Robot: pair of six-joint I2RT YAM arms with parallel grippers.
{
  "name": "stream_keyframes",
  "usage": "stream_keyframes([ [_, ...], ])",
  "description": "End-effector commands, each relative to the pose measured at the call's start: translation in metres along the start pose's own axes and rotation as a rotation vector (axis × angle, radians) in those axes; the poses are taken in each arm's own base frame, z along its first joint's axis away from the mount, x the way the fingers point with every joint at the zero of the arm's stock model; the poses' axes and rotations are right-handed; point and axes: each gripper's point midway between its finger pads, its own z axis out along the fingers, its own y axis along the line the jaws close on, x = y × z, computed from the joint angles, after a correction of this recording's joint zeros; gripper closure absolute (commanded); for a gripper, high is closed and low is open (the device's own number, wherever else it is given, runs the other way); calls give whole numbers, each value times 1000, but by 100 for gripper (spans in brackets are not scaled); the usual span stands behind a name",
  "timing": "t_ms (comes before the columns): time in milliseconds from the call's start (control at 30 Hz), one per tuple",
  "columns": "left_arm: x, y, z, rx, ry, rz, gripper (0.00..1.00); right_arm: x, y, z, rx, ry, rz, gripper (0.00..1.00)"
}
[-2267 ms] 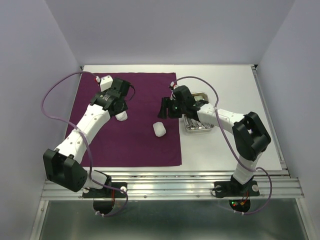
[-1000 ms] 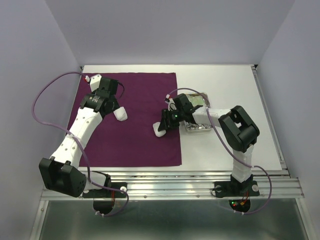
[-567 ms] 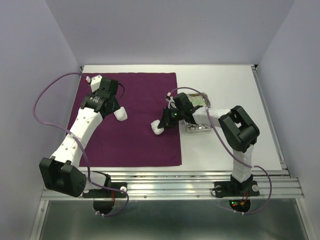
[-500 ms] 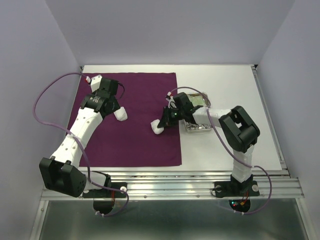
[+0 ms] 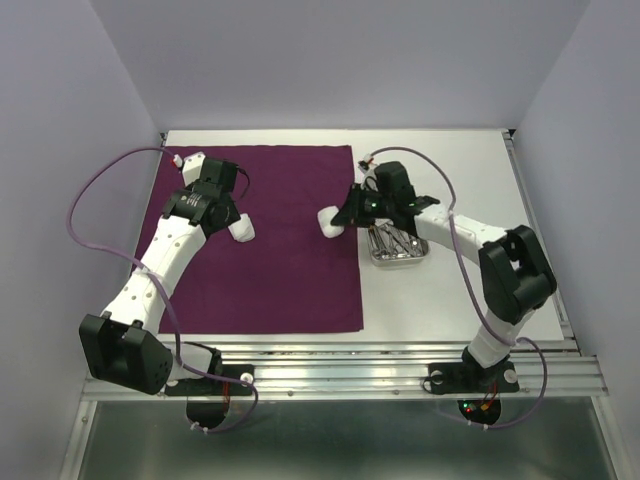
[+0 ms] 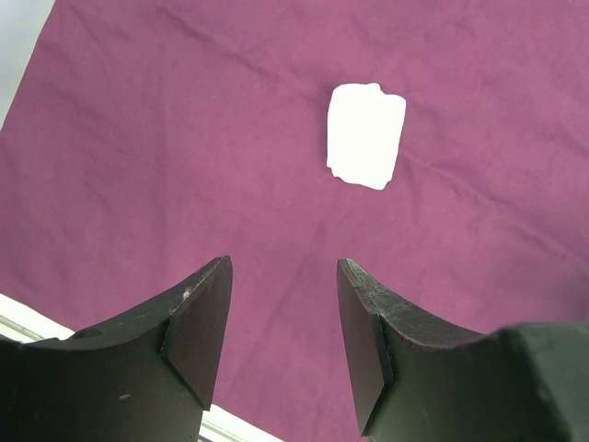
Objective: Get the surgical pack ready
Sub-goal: Pick up the medical item from the surgical kit, then place the medical item in the container.
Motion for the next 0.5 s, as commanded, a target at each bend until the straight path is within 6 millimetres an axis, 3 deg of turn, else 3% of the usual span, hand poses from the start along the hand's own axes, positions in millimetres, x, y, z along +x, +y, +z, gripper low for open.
stream_keyframes([
  [0,-8,8,-5,-12,-40,2,40,-35,-29,-44,70,-102,5,99],
  [67,-6,8,-3,-15,-36,7,40,-38,-42,-59,96,-126,13,99],
  [200,-7,1,-2,13,-37,1,40,-25,-84,-81,150,-122,78,99],
  [333,-4,-4,2,28,-25,-3,40,-14,-105,-95,168,-117,110,99],
  [467,-2,-6,5,33,-16,-2,40,3,-113,-94,165,-56,117,99],
])
